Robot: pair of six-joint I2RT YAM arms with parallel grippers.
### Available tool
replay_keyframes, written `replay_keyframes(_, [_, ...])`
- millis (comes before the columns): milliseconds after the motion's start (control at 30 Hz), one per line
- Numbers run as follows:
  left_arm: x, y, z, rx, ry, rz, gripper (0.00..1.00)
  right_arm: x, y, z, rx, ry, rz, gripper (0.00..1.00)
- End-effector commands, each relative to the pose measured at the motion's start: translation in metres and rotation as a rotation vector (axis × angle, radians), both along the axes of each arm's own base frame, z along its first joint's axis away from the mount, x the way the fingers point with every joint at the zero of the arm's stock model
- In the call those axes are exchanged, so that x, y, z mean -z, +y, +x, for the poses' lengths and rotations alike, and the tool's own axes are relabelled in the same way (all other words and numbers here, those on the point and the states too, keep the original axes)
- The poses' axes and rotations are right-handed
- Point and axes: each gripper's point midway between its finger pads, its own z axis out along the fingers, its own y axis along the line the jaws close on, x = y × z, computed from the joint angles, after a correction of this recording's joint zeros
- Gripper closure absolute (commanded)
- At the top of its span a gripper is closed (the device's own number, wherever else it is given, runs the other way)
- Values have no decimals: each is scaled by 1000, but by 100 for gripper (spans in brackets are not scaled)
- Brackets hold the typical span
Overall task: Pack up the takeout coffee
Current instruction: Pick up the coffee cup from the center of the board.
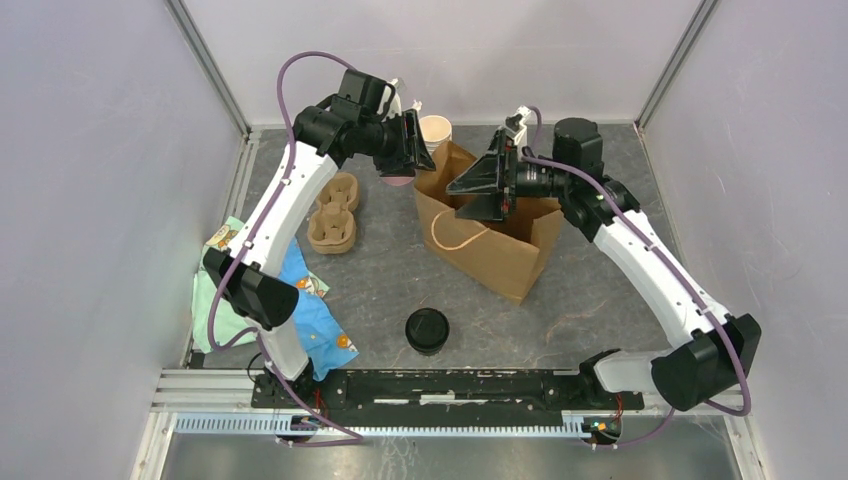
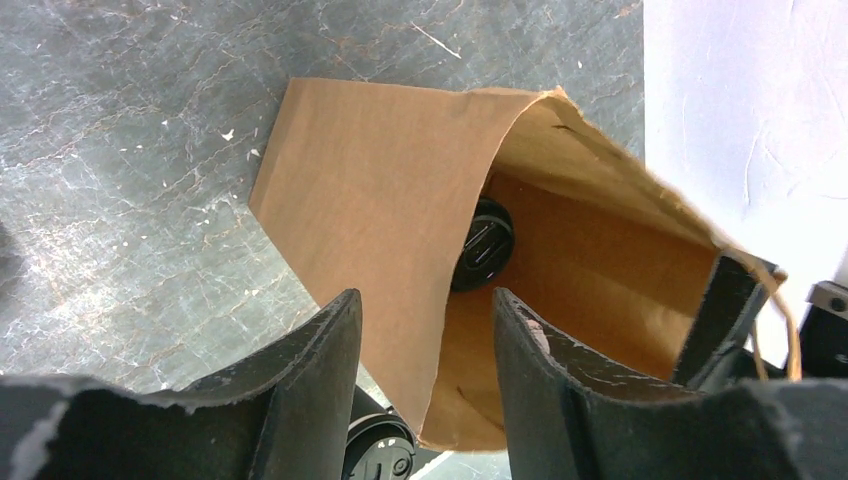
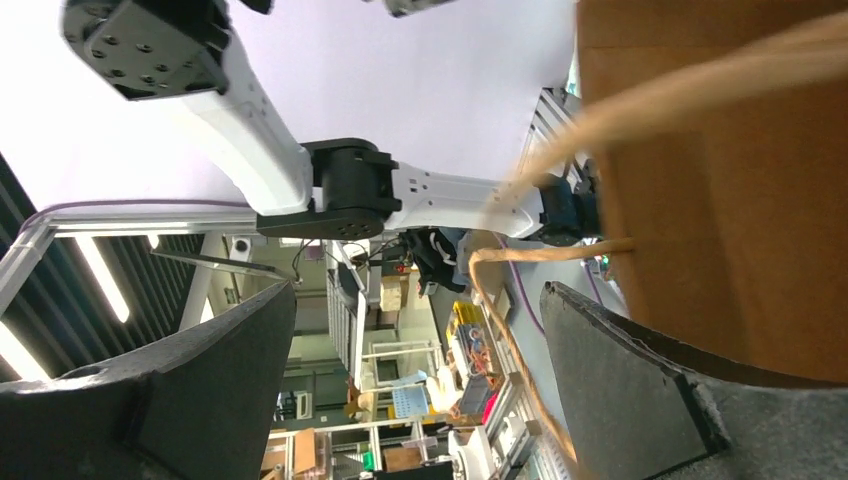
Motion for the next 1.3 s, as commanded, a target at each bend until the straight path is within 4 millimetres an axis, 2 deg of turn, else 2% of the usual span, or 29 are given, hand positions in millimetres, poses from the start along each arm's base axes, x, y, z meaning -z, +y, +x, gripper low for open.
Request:
replay_keyframes(0, [-10,-7,5,49,-78,-5,43,-45,-6,-3,0,-83,63,2])
replay_keyframes(133, [-13,-9,6,53,-86,-19,50,-39,-7,-5,1,-59,61,2])
replay_keyframes(467, [-6,-11,12,57,-86,-9,55,-52,-7,-3,-1,-52,104,2])
replay_keyframes(767, [-9,-22,10,76,-99,-33,55,-57,-9,-16,-57,54,194,2])
replay_keyframes(1000, [-10,-25,14,76,-107,-39,52,-57,-10,-27,-102,92,201,2])
replay_keyframes(1267, [-17,-28,19,72,-126,-50,52,-64,-14,-41,-155,113,205,2])
